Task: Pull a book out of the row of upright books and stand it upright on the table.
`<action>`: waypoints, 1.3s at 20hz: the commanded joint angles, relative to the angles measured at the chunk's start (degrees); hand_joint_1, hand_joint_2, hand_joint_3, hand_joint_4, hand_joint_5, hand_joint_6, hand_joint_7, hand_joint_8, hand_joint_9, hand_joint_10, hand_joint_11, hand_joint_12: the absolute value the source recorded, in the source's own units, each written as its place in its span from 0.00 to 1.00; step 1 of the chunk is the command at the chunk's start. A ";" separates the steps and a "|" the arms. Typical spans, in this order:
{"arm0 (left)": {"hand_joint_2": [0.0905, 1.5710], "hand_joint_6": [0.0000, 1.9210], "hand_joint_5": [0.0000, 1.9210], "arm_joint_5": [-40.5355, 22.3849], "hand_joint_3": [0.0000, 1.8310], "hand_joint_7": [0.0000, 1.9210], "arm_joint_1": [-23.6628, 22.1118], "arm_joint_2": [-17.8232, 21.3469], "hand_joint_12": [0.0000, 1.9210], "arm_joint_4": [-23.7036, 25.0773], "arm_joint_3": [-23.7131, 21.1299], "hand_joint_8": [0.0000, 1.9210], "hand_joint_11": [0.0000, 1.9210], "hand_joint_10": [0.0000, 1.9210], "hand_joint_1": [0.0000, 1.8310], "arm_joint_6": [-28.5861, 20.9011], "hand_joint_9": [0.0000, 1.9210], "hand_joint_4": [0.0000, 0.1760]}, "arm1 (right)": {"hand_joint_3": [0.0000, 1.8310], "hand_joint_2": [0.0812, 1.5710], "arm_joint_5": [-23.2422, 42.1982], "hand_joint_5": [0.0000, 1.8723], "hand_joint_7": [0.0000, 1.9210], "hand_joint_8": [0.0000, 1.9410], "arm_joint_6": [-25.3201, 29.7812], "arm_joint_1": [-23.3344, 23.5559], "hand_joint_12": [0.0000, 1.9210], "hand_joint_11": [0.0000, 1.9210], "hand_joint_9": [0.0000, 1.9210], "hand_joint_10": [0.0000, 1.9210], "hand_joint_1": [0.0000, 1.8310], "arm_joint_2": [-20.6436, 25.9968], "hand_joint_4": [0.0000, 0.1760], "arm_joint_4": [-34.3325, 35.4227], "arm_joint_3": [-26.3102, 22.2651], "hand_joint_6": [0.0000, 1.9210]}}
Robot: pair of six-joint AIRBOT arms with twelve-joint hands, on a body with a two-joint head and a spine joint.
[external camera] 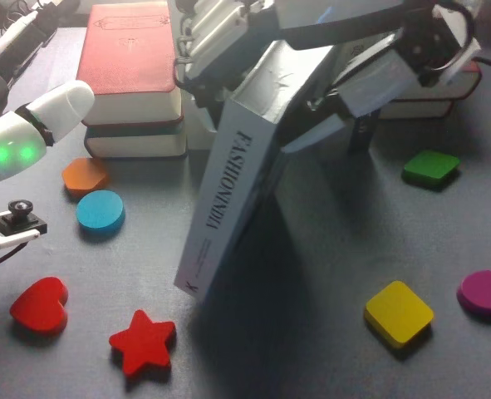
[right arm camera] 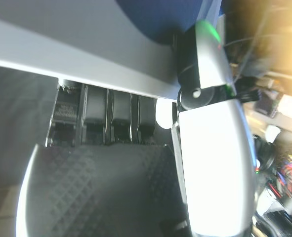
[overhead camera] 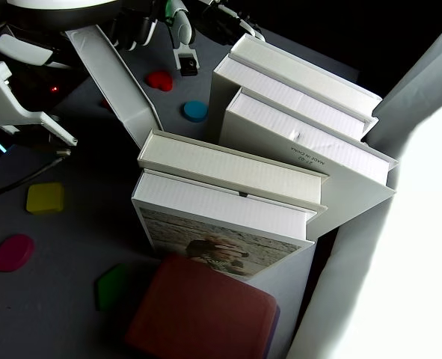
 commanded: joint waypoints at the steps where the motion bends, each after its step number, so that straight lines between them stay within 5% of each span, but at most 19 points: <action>1: 0.87 0.00 0.07 -6.85 0.00 0.02 -0.44 -0.16 0.19 -0.69 0.29 0.00 0.00 0.00 0.23 -0.57 0.00 0.26 | 0.00 0.81 0.61 0.36 0.36 0.83 0.13 1.33 0.96 0.12 0.26 0.79 0.62 0.26 0.00 5.21 -0.31 0.70; 2: 0.87 0.00 0.08 -6.85 0.00 0.02 -0.45 -0.21 0.23 -0.72 0.35 0.00 0.00 0.00 0.22 -0.56 0.00 0.25 | 0.00 0.81 0.67 0.36 0.36 0.83 0.13 1.55 0.96 0.12 0.26 0.79 0.62 0.32 0.00 5.11 -0.42 0.70; 3: 0.87 0.01 0.04 -6.78 0.00 0.01 -0.46 -0.32 0.09 -0.73 0.45 0.00 0.00 0.00 0.20 -0.56 0.00 0.00 | 0.00 0.81 0.67 0.36 0.36 0.83 0.13 2.07 0.96 0.12 0.26 0.79 0.62 0.25 0.00 4.96 -0.30 0.70; 5: 0.87 0.02 0.10 -6.62 0.00 0.12 -0.48 -0.48 0.54 -0.75 0.58 0.01 0.00 0.04 0.32 -0.56 0.15 0.00 | 0.00 0.81 0.67 0.36 0.36 0.83 0.40 2.27 0.96 0.12 0.26 0.79 0.62 -0.85 0.00 4.46 0.39 0.70; 6: 0.96 0.00 0.06 -6.58 0.00 0.14 -0.49 -0.52 0.77 -0.77 0.60 0.01 0.00 0.26 0.21 -0.56 0.13 0.00 | 0.00 0.81 0.66 0.36 0.36 0.83 1.00 2.19 0.96 0.12 0.26 0.79 0.62 -1.95 0.00 3.76 0.99 0.70; 7: 0.88 0.00 0.06 -6.57 0.00 0.16 -0.49 -0.57 0.80 -0.83 0.64 0.01 0.00 0.30 0.04 -0.56 0.13 0.00 | 0.00 0.81 0.66 0.36 0.36 0.83 1.39 1.80 0.96 0.12 0.26 0.79 0.62 -2.87 0.00 3.49 1.59 0.70; 10: 0.79 0.01 0.17 -6.51 0.00 0.20 -0.51 -0.71 0.63 -0.84 0.75 0.00 0.01 0.06 0.00 -0.56 0.23 0.00 | 0.00 0.81 0.57 0.36 0.36 0.83 1.53 0.63 0.96 0.12 0.26 0.79 0.62 -5.79 0.00 3.80 3.36 0.70; 11: 0.78 0.00 0.17 -6.50 0.00 0.20 -0.51 -0.74 0.63 -0.84 0.76 0.00 0.01 0.03 0.00 -0.56 0.25 0.00 | 0.00 0.79 0.57 0.19 0.24 0.37 1.72 0.24 0.78 0.12 0.25 0.50 0.63 -6.53 0.00 3.78 3.81 0.41; 13: 0.77 0.00 0.18 -6.45 0.00 0.20 -0.53 -0.79 0.63 -0.84 0.81 0.00 0.01 0.02 0.00 -0.57 0.25 0.00 | 0.00 0.74 0.55 0.10 0.14 0.04 2.82 -0.41 0.67 0.00 0.15 0.26 0.61 -8.24 0.00 2.55 4.90 0.14; 14: 0.77 0.00 0.18 -6.43 0.00 0.20 -0.53 -0.81 0.63 -0.84 0.83 0.00 0.01 0.02 0.00 -0.57 0.25 0.00 | 0.00 0.79 0.54 0.10 0.11 0.01 3.51 -0.79 0.69 0.00 0.15 0.17 0.51 -9.14 0.27 1.89 5.61 0.07; 15: 0.77 0.00 0.18 -6.42 0.00 0.20 -0.55 -0.82 0.63 -0.84 0.83 0.00 0.01 0.02 0.00 -0.57 0.25 0.00 | 0.00 0.78 0.51 0.07 0.07 0.00 3.78 -1.03 0.74 0.00 0.15 0.11 0.48 -9.60 0.35 1.77 5.98 0.03; 16: 0.77 0.00 0.18 -6.42 0.00 0.20 -0.59 -0.82 0.63 -0.84 0.83 0.00 0.01 0.02 0.00 -0.58 0.25 0.00 | 0.00 0.78 0.31 0.01 0.01 0.00 3.80 -1.19 0.61 0.00 0.08 0.06 0.45 -9.79 0.11 1.67 6.13 0.01; 18: 0.77 0.00 0.18 -6.42 0.00 0.20 -0.63 -0.84 0.63 -0.83 0.81 0.00 0.01 0.02 0.00 -0.60 0.25 0.00 | 0.00 0.75 -0.19 0.00 0.00 0.00 3.81 -1.22 0.36 0.00 0.01 0.01 0.36 -9.79 0.18 1.51 6.18 0.00; 20: 0.77 0.00 0.18 -6.41 0.00 0.20 -0.63 -0.86 0.63 -0.84 0.81 0.00 0.01 0.02 0.00 -0.60 0.25 0.00 | 0.00 0.66 -0.81 0.00 0.00 0.00 3.81 -1.22 0.03 0.00 0.00 0.00 0.18 -9.72 0.51 1.62 6.47 0.00; 22: 0.77 0.00 0.18 -6.41 0.00 0.20 -0.66 -0.90 0.63 -0.84 0.81 0.00 0.01 0.02 0.00 -0.61 0.25 0.00 | 0.01 0.72 -1.06 0.00 0.00 0.00 3.79 -1.22 0.01 0.01 0.00 0.00 0.18 -9.35 0.21 2.24 6.54 0.00; 23: 0.77 0.00 0.18 -6.42 0.00 0.20 -0.66 -0.90 0.63 -0.84 0.81 0.00 0.01 0.02 0.00 -0.62 0.25 0.00 | 0.00 0.71 -1.08 0.00 0.00 0.00 3.75 -1.22 0.30 0.00 0.00 0.01 0.15 -9.19 0.34 2.48 6.57 0.00; 24: 0.77 0.00 0.18 -6.42 0.00 0.20 -0.66 -0.90 0.63 -0.84 0.80 0.00 0.01 0.02 0.00 -0.62 0.25 0.00 | 0.00 0.71 -1.08 0.00 0.00 0.00 3.54 -1.21 0.46 0.00 0.01 0.01 0.12 -8.93 0.51 2.92 6.56 0.00; 25: 0.77 0.00 0.18 -6.44 0.00 0.20 -0.66 -0.89 0.63 -0.84 0.79 0.00 0.01 0.01 0.00 -0.65 0.25 0.00 | 0.00 0.66 -1.08 0.00 0.00 0.00 3.31 -1.21 0.37 0.00 0.01 0.01 0.08 -8.53 0.71 3.39 6.49 0.00; 26: 0.77 0.00 0.18 -6.45 0.00 0.20 -0.66 -0.88 0.63 -0.84 0.79 0.00 0.01 0.01 0.00 -0.66 0.25 0.00 | 0.00 0.64 -1.08 0.00 0.00 0.00 3.07 -1.21 0.41 0.00 0.00 0.00 0.16 -8.16 0.59 3.93 6.44 0.00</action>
